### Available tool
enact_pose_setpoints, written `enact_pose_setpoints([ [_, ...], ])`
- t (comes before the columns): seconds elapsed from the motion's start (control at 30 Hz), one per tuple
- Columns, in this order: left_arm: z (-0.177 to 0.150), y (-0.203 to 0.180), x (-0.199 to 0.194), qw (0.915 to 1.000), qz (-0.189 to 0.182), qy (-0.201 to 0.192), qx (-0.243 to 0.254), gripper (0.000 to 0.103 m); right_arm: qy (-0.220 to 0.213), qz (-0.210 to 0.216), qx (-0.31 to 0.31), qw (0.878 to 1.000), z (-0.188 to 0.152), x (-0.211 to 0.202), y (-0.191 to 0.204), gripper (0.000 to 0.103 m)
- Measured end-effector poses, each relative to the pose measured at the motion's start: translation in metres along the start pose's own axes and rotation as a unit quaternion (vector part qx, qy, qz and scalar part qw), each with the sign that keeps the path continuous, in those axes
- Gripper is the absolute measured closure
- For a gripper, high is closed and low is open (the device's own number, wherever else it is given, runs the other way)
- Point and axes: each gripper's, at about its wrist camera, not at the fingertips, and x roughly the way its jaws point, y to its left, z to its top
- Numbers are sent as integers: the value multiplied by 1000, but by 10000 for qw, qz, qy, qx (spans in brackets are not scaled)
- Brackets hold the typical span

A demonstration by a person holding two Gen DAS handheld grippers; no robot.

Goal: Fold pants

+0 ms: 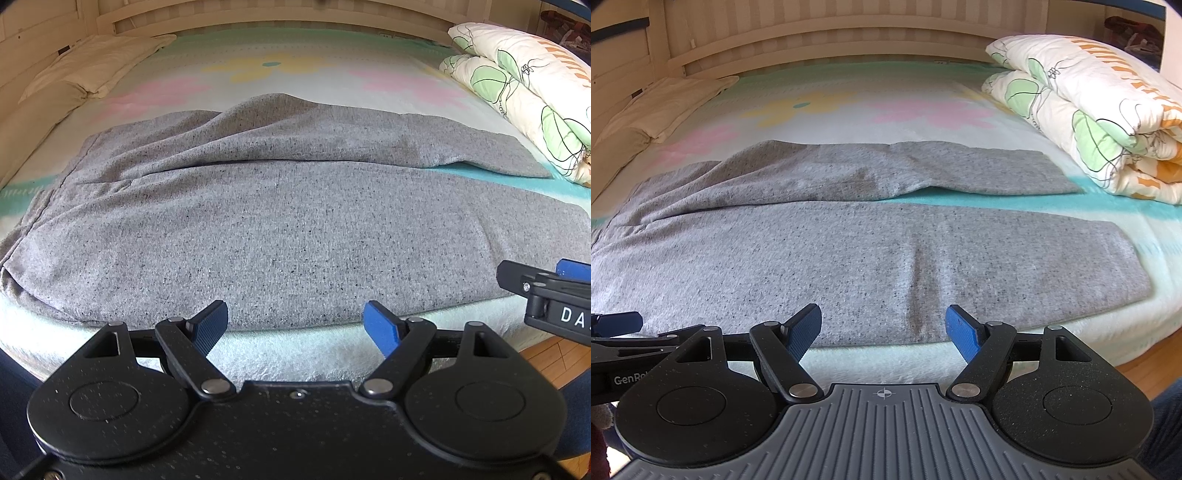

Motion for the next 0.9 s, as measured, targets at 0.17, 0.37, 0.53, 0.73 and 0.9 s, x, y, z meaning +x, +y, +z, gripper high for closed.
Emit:
enact_pose_setpoints([
  [0.17, 0, 0, 0, 10000, 4, 7, 10, 22, 39, 5, -10, 10000, 0, 1, 1, 30],
  [0.37, 0, 0, 1, 10000, 32, 21, 40, 22, 159, 65, -30, 9998, 0, 4, 3, 30],
  [0.53, 0, 1, 1, 9999, 128, 40, 67, 22, 252, 19, 49, 9997, 0, 6, 3, 30],
  [0.73, 0, 4, 3, 9995, 43, 266, 153, 23, 312, -69, 326, 9990, 6, 9, -1, 30],
  [0.9, 13, 9, 9, 9985, -22, 521, 152, 23, 461, -530, 373, 9968, 17, 15, 2, 30],
])
